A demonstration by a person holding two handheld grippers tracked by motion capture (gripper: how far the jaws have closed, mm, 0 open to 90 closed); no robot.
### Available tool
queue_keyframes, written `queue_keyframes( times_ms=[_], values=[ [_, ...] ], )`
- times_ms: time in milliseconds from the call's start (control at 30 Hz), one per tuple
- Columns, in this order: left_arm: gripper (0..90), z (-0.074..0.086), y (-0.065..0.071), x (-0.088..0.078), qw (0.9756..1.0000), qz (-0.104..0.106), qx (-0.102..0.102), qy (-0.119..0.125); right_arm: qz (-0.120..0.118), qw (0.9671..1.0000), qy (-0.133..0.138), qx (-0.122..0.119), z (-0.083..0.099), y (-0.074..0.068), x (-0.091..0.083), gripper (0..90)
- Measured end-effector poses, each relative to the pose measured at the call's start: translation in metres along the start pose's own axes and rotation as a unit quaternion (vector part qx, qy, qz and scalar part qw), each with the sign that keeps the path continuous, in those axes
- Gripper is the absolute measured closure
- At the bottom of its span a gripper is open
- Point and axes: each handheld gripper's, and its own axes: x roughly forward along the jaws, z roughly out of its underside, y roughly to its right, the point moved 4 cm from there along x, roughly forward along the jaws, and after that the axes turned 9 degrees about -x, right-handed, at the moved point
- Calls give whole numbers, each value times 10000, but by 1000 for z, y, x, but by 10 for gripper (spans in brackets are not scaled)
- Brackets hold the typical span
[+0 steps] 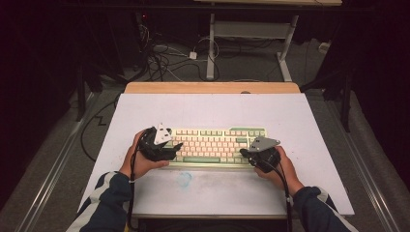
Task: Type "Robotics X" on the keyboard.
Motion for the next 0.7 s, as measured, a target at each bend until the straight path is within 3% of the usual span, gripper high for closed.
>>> queue_keyframes(
  times_ms=[200, 400, 467, 500, 533, 633, 667, 700],
  values=[
    [215, 0, 4, 5, 9998, 103, -144, -117, -63, 9999, -83, 10, 3, -1, 5, 900],
    [238, 5, 8, 7, 9990, 171, -126, -388, -75, 9999, -72, 55, 4, -1, 4, 900],
    [299, 5, 8, 8, 9987, 169, -108, -463, -57, 9999, -76, 50, 4, -1, 5, 900],
    [390, 5, 8, 8, 9986, 172, -121, -482, -55, 9999, -74, 56, 4, -1, 5, 900],
    [390, 4, 9, 9, 9985, 160, -127, -517, -55, 9999, -74, 56, 4, -1, 5, 900],
    [596, 5, 12, 14, 9974, 155, -11, -698, -45, 10000, -73, 32, 4, -2, 5, 900],
    [729, 5, 13, 15, 9969, 206, -6, -761, -35, 10000, -77, 16, 4, -2, 5, 900],
    [766, 5, 15, 17, 9965, 235, -17, -799, -34, 10000, -77, 17, 4, -2, 5, 900]
  ],
)
